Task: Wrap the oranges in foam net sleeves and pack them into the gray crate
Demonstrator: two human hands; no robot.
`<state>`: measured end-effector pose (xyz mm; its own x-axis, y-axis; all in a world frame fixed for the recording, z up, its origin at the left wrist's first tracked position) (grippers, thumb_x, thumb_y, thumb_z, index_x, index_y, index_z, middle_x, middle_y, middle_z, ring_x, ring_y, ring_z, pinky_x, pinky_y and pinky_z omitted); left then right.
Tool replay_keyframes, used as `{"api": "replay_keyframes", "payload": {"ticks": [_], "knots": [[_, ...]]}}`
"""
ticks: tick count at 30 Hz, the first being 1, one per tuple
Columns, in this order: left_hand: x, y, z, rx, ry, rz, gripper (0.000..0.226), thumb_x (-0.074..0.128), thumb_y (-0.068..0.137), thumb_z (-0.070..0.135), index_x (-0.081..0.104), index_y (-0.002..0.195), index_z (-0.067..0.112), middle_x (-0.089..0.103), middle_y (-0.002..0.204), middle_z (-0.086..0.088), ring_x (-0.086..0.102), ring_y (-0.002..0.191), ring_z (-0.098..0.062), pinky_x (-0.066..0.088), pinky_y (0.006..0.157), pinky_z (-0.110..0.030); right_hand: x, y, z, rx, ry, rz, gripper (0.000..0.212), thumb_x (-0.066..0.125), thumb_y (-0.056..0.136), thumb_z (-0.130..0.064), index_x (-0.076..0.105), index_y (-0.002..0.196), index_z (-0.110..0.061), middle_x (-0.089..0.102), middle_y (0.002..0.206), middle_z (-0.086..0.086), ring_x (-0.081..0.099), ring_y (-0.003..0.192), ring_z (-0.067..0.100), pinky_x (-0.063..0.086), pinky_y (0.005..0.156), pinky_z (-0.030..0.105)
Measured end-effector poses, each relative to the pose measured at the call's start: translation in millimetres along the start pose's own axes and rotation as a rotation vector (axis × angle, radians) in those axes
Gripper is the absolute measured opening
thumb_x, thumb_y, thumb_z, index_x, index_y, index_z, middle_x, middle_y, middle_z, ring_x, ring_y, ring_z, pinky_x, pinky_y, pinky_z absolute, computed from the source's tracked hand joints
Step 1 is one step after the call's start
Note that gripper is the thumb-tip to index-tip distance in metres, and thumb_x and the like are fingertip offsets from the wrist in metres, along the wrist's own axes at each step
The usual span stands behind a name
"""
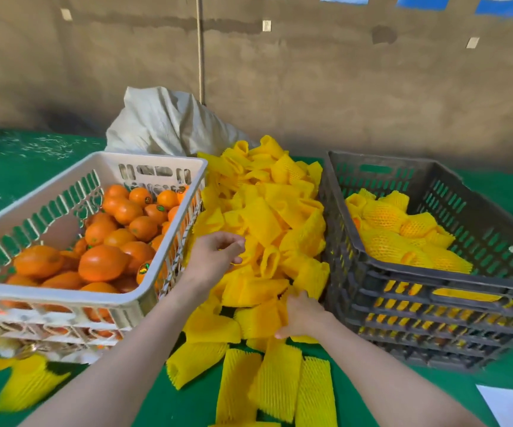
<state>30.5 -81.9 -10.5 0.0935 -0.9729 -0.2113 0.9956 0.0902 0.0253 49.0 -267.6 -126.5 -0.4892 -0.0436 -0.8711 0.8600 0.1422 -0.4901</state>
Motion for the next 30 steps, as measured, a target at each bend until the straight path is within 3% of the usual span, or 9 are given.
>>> {"api": "replay_keyframes", "payload": {"ticks": [4, 7, 12, 15, 18, 21, 23, 26, 30], "knots": [[0, -5, -11, -0.067, 0.037, -0.071, 0.01, 0.057, 0.095, 0.017, 0.065, 0.089, 0.016, 0.067, 0.094, -0.014, 0.062, 0.076, -0.017, 0.051, 0.071, -0.034, -1, 2, -11, -0.012, -0.02, -0.008, 0.065, 0.076, 0.077, -0.019, 0.041, 0.13, -0.002, 0.042, 0.135, 0.021, 0.046, 0.122, 0.034, 0.043, 0.1, 0.04], [4, -8, -20, -0.117, 0.089, -0.133, 0.012, 0.057, 0.095, 0.018, 0.064, 0.1, 0.01, 0.066, 0.097, -0.014, 0.062, 0.088, -0.024, 0.051, 0.081, -0.043, -26, -8, -20, -0.038, 0.03, 0.096, 0.018, 0.059, 0.087, -0.004, 0.054, 0.104, -0.004, 0.052, 0.128, 0.019, 0.052, 0.117, 0.033, 0.044, 0.093, 0.037], [13, -12, -31, -0.241, 0.007, -0.15, 0.049, 0.057, 0.095, 0.025, 0.042, 0.138, 0.007, 0.052, 0.126, -0.012, 0.05, 0.121, -0.03, 0.042, 0.101, -0.046, -95, -48, -15, -0.135, 0.451, 0.571, 0.049, 0.054, 0.087, -0.003, 0.041, 0.132, -0.017, 0.052, 0.127, 0.011, 0.048, 0.116, 0.034, 0.042, 0.089, 0.04], [19, -10, -23, -0.287, -0.195, -0.158, 0.067, 0.056, 0.093, 0.033, 0.026, 0.148, 0.01, 0.033, 0.15, -0.01, 0.036, 0.135, -0.028, 0.035, 0.109, -0.043, -114, -75, -20, -0.286, 0.702, 0.724, 0.037, 0.065, 0.085, -0.01, 0.053, 0.119, -0.018, 0.056, 0.118, 0.003, 0.05, 0.113, 0.025, 0.044, 0.091, 0.035], [18, -7, -11, -0.304, -0.446, -0.056, 0.053, 0.05, 0.098, 0.027, 0.034, 0.144, 0.007, 0.041, 0.144, -0.009, 0.045, 0.128, -0.028, 0.041, 0.104, -0.044, -113, -87, -31, -0.385, 0.852, 0.679, 0.026, 0.068, 0.082, -0.007, 0.058, 0.105, -0.012, 0.059, 0.105, 0.004, 0.056, 0.103, 0.021, 0.048, 0.09, 0.039], [11, -3, -3, -0.403, -0.739, 0.085, 0.033, 0.05, 0.098, 0.028, 0.06, 0.121, 0.008, 0.069, 0.103, -0.013, 0.064, 0.094, -0.03, 0.052, 0.086, -0.045, -112, -96, -48, -0.611, 1.296, 0.336, 0.024, 0.063, 0.082, -0.017, 0.059, 0.102, -0.003, 0.062, 0.099, 0.014, 0.06, 0.091, 0.023, 0.053, 0.08, 0.038], [3, 0, 5, -0.31, -0.652, 0.109, 0.029, 0.047, 0.098, 0.034, 0.068, 0.103, 0.015, 0.07, 0.082, -0.007, 0.065, 0.079, -0.024, 0.053, 0.076, -0.036, -119, -99, -60, -0.644, 1.557, 0.209, 0.039, 0.049, 0.081, -0.036, 0.062, 0.104, -0.007, 0.068, 0.1, 0.008, 0.064, 0.091, 0.02, 0.054, 0.076, 0.034], [-9, -4, 27, 0.081, -0.268, 0.073, 0.039, 0.038, 0.1, 0.041, 0.062, 0.074, 0.024, 0.063, 0.065, 0.011, 0.059, 0.067, -0.003, 0.047, 0.064, -0.019, -124, -92, -84, -0.539, 1.572, 0.248, 0.039, 0.046, 0.08, -0.049, 0.058, 0.111, -0.029, 0.063, 0.113, -0.008, 0.06, 0.108, 0.008, 0.049, 0.089, 0.027], [-43, 0, 32, 0.404, 0.242, 0.265, 0.033, 0.046, 0.094, 0.042, 0.044, 0.077, 0.014, 0.042, 0.062, 0.007, 0.04, 0.059, -0.014, 0.024, 0.056, -0.028, -132, -81, -127, -0.568, 1.478, 0.404, 0.019, 0.048, 0.097, -0.019, 0.063, 0.107, -0.013, 0.066, 0.104, -0.005, 0.061, 0.101, 0.005, 0.048, 0.086, 0.023]]}}
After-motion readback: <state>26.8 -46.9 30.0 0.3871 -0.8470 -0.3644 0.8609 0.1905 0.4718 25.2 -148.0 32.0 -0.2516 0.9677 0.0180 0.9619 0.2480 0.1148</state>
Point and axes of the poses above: each hand's wrist, its own y-axis towards the middle knuckle, its own x-axis out of the palm, z = x × y, the point moved 4 cm from there along y, towards the middle knuckle
